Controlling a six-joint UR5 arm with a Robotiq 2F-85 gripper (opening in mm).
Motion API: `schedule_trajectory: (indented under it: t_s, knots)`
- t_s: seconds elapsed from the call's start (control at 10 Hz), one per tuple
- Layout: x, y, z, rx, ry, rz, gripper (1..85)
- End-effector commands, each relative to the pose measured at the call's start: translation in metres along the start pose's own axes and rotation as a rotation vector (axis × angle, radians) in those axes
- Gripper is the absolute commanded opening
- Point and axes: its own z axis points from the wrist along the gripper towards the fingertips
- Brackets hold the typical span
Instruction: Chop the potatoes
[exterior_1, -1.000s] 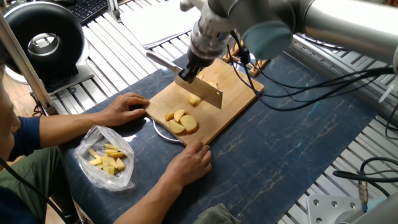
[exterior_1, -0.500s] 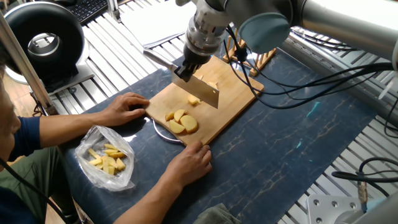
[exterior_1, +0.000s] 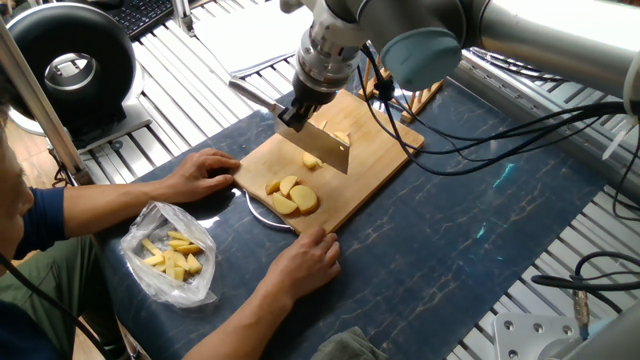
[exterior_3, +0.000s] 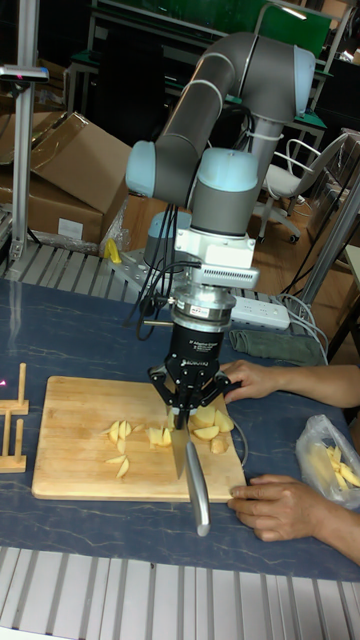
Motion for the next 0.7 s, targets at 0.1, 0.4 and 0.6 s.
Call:
schedule_trajectory:
  t_s: [0.1,0.4,0.6]
  knots:
    - [-0.0023,-0.0025,0.0076,0.002,-0.016,0.007,1.0]
    - [-0.0005,-0.0023,0.0084,0.002,-0.018,0.008,1.0]
    - [0.0001,-0.0011,0.0084,0.001,-0.018,0.012,1.0]
